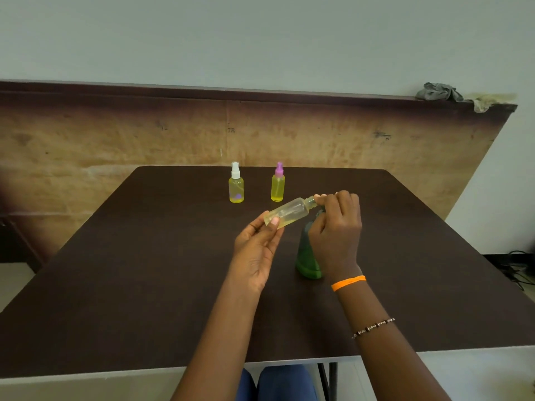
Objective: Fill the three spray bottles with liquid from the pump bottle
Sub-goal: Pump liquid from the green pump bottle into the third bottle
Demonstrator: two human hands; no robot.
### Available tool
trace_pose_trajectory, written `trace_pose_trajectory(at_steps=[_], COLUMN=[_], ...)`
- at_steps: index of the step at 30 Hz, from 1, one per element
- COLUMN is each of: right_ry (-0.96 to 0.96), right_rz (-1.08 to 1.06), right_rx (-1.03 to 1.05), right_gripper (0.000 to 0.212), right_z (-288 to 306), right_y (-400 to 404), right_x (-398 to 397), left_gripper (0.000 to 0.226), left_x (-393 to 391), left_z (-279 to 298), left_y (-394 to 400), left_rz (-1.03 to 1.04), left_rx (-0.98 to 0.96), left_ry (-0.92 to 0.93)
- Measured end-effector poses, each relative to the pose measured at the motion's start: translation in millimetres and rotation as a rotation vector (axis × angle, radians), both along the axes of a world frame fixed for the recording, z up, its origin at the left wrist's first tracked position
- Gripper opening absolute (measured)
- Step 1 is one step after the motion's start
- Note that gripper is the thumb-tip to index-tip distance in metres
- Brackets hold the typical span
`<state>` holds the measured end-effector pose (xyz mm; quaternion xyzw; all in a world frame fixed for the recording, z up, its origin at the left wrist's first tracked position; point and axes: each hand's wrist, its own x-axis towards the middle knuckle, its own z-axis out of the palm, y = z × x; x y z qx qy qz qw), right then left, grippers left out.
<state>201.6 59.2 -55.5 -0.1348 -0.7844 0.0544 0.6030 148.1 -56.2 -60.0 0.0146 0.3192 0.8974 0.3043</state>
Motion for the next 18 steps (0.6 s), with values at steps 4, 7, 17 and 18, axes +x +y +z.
trace_pose_trajectory(at_steps=[4, 7, 17, 18], right_ry=[-0.052, -0.015, -0.038, -0.052], right_rz=[0.029, 0.025, 0.023, 0.025], right_rx=[0.008, 0.003, 0.01, 0.002], right_gripper=[0.026, 0.024, 0.024, 0.024], right_z=[15.1, 7.6, 14.3, 18.7], right_y=[-0.4, 2.6, 2.9, 3.1], right_x=[3.2, 1.9, 4.6, 5.0], left_gripper=[0.039, 0.039, 0.037, 0.036], left_x=[1.7, 2.0, 3.1, 3.7], left_z=[3.0, 0.9, 5.1, 6.3], left_y=[0.1, 1.8, -0.3, 0.1], left_rz=[0.005, 0.006, 0.013, 0.014], left_rx=[0.018, 0.011, 0.0, 0.005], left_ry=[0.009, 0.004, 0.026, 0.026])
